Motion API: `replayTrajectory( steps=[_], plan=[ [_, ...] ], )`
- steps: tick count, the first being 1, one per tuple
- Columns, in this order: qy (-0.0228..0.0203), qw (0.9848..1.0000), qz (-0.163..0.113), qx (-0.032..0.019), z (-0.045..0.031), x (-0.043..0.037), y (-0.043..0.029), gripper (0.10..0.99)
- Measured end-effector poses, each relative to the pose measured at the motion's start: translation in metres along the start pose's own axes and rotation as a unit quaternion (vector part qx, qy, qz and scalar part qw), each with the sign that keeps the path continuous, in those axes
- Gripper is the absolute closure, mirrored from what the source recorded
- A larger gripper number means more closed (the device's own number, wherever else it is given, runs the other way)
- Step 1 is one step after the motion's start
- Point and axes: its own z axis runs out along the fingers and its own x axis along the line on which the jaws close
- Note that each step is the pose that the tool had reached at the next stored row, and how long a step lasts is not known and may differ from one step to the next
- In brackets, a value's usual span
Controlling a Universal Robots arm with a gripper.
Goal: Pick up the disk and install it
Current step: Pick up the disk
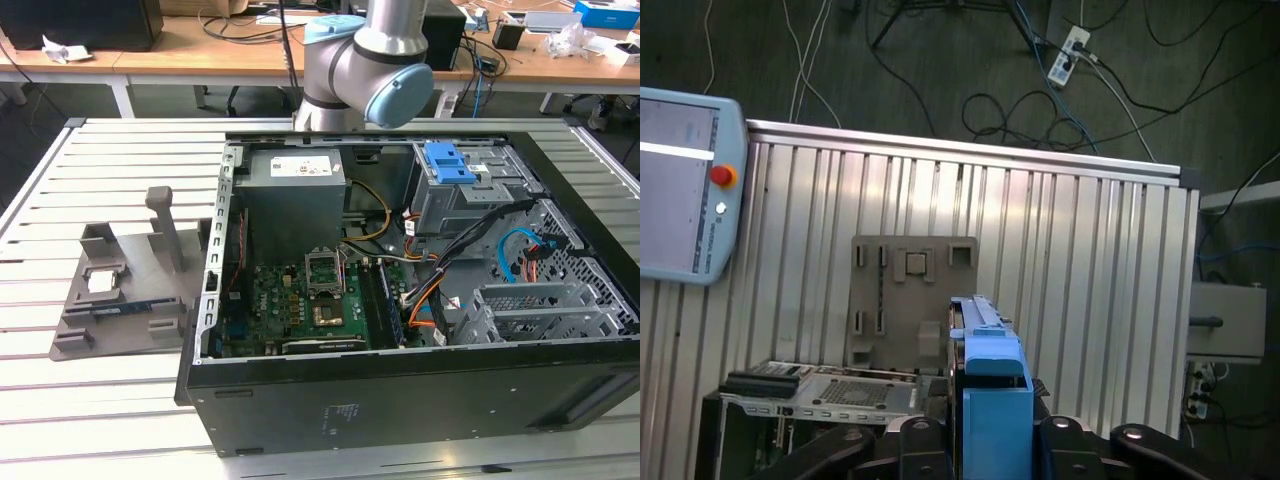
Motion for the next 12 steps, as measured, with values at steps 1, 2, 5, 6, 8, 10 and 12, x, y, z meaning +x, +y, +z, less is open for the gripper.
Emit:
replayTrajectory(
  steps=[1, 2, 5, 6, 8, 10, 12],
  plan=[
    [0.0000, 1.0000, 0.000, 0.0000, 0.0007, 0.0001, -0.0012, 0.718],
    [0.0000, 1.0000, 0.000, 0.0000, 0.0014, 0.0003, -0.0022, 0.718],
    [0.0000, 1.0000, 0.000, 0.0000, 0.0031, 0.0006, -0.0055, 0.718],
    [0.0000, 1.0000, 0.000, 0.0000, 0.0043, 0.0009, -0.0075, 0.718],
    [0.0000, 1.0000, 0.000, 0.0000, 0.0068, 0.0013, -0.0117, 0.718],
    [0.0000, 1.0000, 0.000, 0.0000, 0.0099, 0.0017, -0.0149, 0.718],
    [0.0000, 1.0000, 0.000, 0.0000, 0.0150, 0.0021, -0.0182, 0.718]
  ],
)
